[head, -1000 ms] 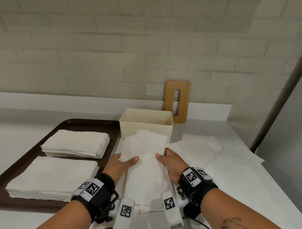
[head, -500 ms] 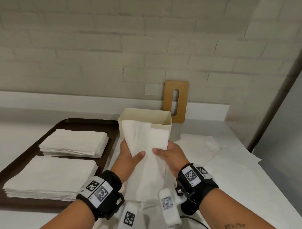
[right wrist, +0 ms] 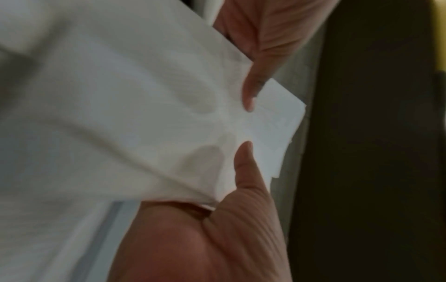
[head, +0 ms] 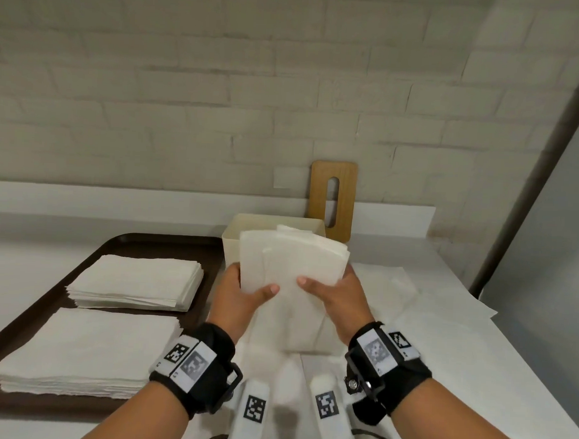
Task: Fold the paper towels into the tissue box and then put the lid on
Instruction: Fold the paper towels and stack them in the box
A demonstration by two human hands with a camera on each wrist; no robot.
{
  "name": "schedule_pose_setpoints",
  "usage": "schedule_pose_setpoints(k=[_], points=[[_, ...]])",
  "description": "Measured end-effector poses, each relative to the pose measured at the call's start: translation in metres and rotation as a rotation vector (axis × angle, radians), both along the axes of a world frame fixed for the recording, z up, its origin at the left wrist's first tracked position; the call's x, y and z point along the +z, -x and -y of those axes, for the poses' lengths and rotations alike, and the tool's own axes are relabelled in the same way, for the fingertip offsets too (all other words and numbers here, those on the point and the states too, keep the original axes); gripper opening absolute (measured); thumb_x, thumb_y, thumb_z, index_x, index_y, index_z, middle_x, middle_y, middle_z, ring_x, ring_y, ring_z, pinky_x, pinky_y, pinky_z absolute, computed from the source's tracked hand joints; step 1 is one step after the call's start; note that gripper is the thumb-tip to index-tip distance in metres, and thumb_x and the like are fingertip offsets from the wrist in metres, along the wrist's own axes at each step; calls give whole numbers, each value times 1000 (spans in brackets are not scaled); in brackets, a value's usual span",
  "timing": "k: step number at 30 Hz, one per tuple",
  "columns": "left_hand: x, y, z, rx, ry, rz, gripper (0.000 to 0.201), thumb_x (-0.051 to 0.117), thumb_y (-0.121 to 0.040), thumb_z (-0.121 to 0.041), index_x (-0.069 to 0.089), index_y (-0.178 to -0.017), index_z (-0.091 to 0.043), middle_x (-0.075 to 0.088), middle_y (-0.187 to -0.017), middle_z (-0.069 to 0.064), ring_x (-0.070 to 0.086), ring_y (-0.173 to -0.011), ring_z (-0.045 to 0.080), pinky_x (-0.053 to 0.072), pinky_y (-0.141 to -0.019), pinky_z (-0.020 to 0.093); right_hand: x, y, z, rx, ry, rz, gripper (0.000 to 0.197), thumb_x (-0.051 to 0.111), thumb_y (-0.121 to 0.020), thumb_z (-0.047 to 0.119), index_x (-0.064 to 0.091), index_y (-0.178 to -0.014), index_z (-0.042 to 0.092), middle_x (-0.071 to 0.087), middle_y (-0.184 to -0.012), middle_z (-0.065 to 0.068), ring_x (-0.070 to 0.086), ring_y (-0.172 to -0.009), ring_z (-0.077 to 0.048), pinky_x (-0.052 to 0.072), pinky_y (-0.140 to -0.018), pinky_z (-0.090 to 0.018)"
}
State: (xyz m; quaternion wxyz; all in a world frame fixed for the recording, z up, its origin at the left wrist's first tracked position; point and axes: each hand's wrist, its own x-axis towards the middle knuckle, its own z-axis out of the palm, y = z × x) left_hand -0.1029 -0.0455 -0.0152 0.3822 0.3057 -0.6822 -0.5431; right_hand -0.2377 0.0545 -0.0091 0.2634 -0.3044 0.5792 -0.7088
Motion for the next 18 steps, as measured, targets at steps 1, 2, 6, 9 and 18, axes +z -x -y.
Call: schedule_pose_setpoints(k=[1,2,6,9,18], points=[[-6,0,-1,-14,-30,15,56,79,-71,-19,51,-119,-13,64,-113,3,62,-103,19,53,-86,37,-8,1,-2,17,-30,11,55,83,-63,5,58,-109,20,68,-110,-7,65,-103,-24,55,-87,-43],[-10,-1,-3,-31,-51,23,62,80,-68,-27,50,-121,-15,63,-116,2,62,-105,20,53,-89,41,-14,1,-4,34,-62,10,55,84,-61,6,58,-107,22,69,-110,-6,65,-102,-24,55,-87,-43],[-18,3,-8,-95,-46,19,74,72,-61,-49,48,-123,-18,64,-117,0,61,-108,20,51,-92,46,-25,1,-3,51,-94,36,46,83,-61,4,62,-98,20,71,-103,-5,67,-99,-25,55,-88,-42],[-17,7,-10,-122,-36,-18,73,69,-65,-53,47,-126,-22,63,-118,-1,60,-111,18,51,-93,45,-21,0,-3,75,-52,78,35,78,-66,-3,67,-94,16,74,-97,-8,69,-95,-28,56,-85,-42],[3,5,-11,-83,-92,-151,29,41,-95,-31,54,-121,-24,67,-113,-1,65,-103,13,55,-82,29,0,7,-4,175,29,14,54,83,-58,0,64,-106,15,71,-104,-4,67,-98,-18,56,-78,-27]])
